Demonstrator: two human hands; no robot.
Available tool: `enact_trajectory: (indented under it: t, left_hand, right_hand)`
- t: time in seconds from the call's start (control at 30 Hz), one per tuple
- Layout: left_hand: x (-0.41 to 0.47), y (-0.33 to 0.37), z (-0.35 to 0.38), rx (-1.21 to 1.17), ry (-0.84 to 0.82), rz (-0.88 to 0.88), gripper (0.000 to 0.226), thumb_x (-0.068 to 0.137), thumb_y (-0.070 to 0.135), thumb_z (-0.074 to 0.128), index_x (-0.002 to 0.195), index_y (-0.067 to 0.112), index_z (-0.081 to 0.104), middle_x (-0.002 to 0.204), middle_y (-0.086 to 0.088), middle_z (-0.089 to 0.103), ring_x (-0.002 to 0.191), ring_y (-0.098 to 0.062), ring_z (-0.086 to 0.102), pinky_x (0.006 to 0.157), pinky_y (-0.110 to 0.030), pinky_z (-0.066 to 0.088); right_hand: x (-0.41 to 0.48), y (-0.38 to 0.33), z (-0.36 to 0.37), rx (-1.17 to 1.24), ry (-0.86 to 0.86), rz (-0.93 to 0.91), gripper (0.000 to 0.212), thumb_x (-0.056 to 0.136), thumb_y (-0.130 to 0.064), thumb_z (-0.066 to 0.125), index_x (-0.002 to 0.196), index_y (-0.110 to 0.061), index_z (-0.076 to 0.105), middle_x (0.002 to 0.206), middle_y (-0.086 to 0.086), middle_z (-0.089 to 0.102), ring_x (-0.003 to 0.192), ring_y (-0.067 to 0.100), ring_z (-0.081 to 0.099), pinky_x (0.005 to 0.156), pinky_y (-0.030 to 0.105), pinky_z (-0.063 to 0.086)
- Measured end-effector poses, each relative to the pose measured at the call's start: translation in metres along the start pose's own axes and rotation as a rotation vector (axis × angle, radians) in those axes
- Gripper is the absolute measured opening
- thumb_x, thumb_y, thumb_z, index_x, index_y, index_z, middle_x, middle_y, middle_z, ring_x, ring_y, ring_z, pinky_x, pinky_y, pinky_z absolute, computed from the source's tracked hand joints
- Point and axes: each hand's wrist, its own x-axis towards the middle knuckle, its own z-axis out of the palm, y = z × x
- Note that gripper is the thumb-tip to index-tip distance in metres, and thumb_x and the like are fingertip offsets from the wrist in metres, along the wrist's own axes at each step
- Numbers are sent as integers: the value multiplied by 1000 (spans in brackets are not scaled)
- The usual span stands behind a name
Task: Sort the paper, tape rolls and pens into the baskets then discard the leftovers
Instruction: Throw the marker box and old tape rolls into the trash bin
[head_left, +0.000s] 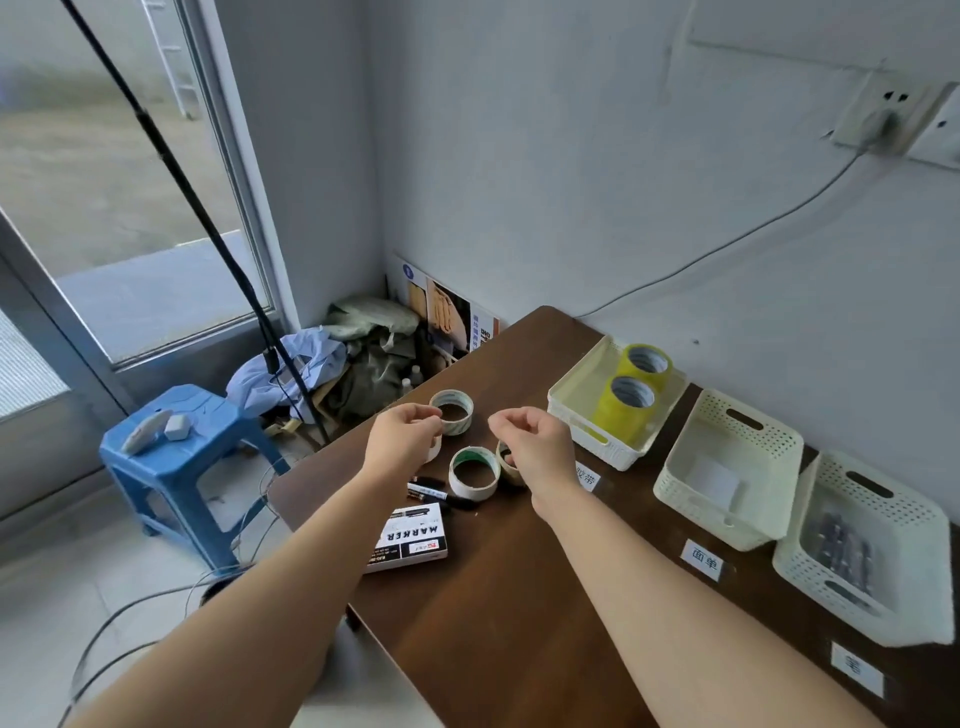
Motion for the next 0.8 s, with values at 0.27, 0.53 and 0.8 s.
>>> enact_trajectory:
  t: [0.27, 0.53, 0.8]
  left_hand:
    - [31, -59, -38, 339, -111, -41, 21, 86, 16, 59, 105, 15, 66, 85, 4, 65, 73, -9, 59, 57, -21, 45]
    - [43, -119, -47, 574, -170, -217, 50, 82, 21, 61, 131, 18, 53, 128, -9, 53, 112, -26, 56, 95, -36, 48]
    - [50, -155, -47, 592, -18, -453, 55, 82, 20, 60, 130, 11, 37, 135, -16, 39, 126, -35, 39, 104, -43, 40]
  right_hand:
    - [1, 28, 51, -78, -42, 153, 4, 83, -21, 69, 80, -22, 70, 80, -6, 67, 82, 12, 61, 74, 27, 53]
    - [2, 71, 84, -252, -226, 411, 20, 90, -24, 61, 109, -18, 64, 93, -6, 60, 99, 15, 56, 94, 35, 50]
    - [7, 104, 103, -322, -306, 543, 36, 94, -13, 46, 129, -17, 50, 84, -9, 54, 72, 5, 52, 54, 21, 38]
